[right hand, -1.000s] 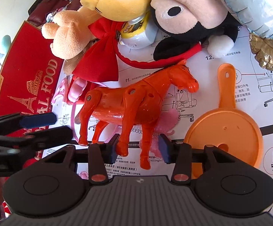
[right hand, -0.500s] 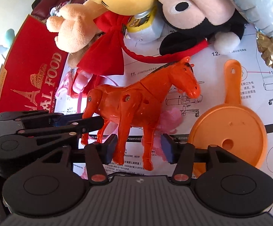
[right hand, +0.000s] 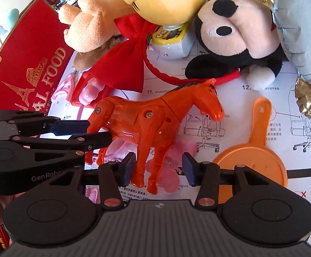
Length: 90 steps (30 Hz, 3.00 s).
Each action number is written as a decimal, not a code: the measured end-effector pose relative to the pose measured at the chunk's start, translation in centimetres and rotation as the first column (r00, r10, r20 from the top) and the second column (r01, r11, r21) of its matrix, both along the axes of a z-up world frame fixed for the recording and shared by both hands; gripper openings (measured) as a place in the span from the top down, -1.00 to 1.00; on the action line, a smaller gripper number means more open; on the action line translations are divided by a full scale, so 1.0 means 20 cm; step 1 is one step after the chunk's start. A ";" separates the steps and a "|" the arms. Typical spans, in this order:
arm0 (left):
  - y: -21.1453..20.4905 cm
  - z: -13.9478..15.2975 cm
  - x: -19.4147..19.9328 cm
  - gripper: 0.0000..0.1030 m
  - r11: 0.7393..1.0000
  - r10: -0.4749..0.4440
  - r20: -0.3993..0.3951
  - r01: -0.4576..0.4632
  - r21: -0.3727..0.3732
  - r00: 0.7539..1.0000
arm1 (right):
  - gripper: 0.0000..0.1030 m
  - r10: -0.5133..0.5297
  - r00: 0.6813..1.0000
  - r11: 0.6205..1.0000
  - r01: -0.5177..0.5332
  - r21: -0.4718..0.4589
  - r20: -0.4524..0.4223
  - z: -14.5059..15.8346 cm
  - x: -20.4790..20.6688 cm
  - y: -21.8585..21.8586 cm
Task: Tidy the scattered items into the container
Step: 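Close the left tool on the orange horse while the right tool grips its legs, then lift the orange horse with both tools and carry it over the red box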
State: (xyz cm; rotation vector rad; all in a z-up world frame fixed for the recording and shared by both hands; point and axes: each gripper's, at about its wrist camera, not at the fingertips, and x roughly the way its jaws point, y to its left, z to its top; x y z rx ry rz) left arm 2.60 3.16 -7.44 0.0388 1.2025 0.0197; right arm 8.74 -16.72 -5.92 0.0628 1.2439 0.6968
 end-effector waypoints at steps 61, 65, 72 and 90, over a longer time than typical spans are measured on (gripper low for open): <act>-0.19 0.19 -0.16 0.61 0.986 -0.066 0.237 0.028 0.163 0.969 | 0.73 -0.013 0.984 0.994 -0.007 0.109 0.178 0.24 -0.12 0.01; -0.15 0.27 -0.15 0.61 0.988 -0.056 0.291 0.010 0.157 0.955 | 0.71 0.011 0.971 0.991 -0.043 0.126 0.241 0.32 -0.10 0.03; -0.06 0.41 -0.08 0.61 0.994 -0.017 0.329 -0.019 0.108 0.944 | 0.72 0.035 0.956 0.985 -0.082 0.150 0.290 0.47 -0.02 0.09; 0.09 0.59 -0.15 0.61 0.983 0.133 0.400 -0.173 0.067 0.907 | 0.72 0.172 0.900 0.973 -0.219 0.075 0.401 0.70 -0.04 0.29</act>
